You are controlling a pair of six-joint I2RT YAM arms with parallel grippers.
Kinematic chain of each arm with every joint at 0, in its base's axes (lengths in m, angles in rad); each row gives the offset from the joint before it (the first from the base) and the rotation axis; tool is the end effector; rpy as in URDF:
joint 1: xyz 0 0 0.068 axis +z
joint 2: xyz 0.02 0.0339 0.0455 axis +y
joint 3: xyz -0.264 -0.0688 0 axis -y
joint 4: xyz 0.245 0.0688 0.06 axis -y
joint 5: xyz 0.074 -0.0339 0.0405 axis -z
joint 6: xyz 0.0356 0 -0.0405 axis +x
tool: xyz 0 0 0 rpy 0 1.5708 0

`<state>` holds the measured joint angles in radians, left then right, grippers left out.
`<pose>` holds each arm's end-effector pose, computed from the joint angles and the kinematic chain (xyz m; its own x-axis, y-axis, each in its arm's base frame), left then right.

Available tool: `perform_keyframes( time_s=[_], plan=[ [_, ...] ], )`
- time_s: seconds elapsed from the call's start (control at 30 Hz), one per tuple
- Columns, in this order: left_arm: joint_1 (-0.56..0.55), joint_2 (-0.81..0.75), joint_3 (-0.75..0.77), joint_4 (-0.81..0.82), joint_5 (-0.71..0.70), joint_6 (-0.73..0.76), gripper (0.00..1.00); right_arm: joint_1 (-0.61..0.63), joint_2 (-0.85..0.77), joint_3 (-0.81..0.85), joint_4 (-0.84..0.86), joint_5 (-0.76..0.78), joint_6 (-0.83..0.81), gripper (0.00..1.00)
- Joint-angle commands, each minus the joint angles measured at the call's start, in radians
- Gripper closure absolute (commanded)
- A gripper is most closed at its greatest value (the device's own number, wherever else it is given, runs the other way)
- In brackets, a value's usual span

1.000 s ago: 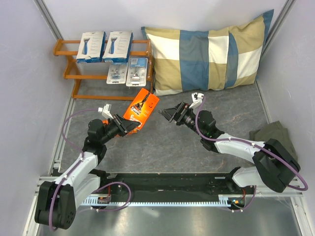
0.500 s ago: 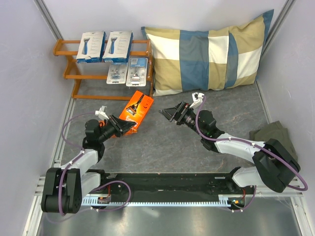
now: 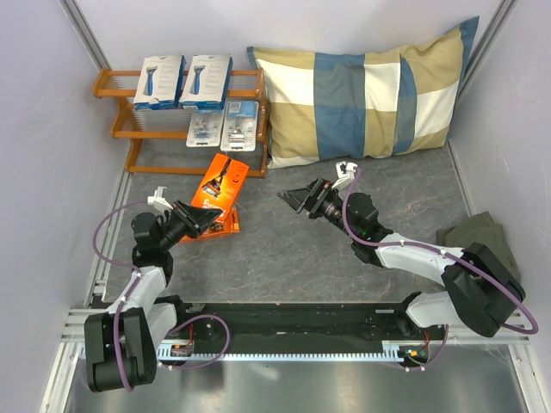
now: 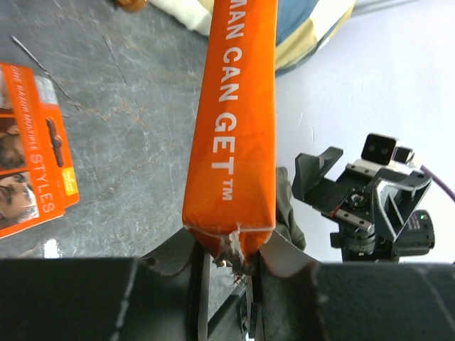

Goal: Place and organize the shaving razors onto the shelf

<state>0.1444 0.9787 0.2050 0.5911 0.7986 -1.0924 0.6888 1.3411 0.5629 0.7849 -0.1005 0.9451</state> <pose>0.1888 0.0017 0.1863 -0.6125 -0.7150 -0.3372 0.1152 0.3413 -0.9329 0.2185 0.1845 0.2420 -0.5724 0.5734 -0.5862 -0.4199 0.4091 0.8101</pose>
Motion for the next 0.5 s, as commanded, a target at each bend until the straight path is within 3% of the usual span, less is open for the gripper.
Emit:
perform_keyframes(
  time_s=[0.0,0.47],
  plan=[
    [0.056,-0.040,0.066,-0.048,0.074,0.012,0.98,-0.003,0.001,0.000,0.036,-0.015,-0.012,0.02],
    [0.161,-0.048,0.073,-0.086,0.149,0.038,0.98,-0.003,0.001,-0.001,0.034,-0.016,-0.009,0.02]
  ],
)
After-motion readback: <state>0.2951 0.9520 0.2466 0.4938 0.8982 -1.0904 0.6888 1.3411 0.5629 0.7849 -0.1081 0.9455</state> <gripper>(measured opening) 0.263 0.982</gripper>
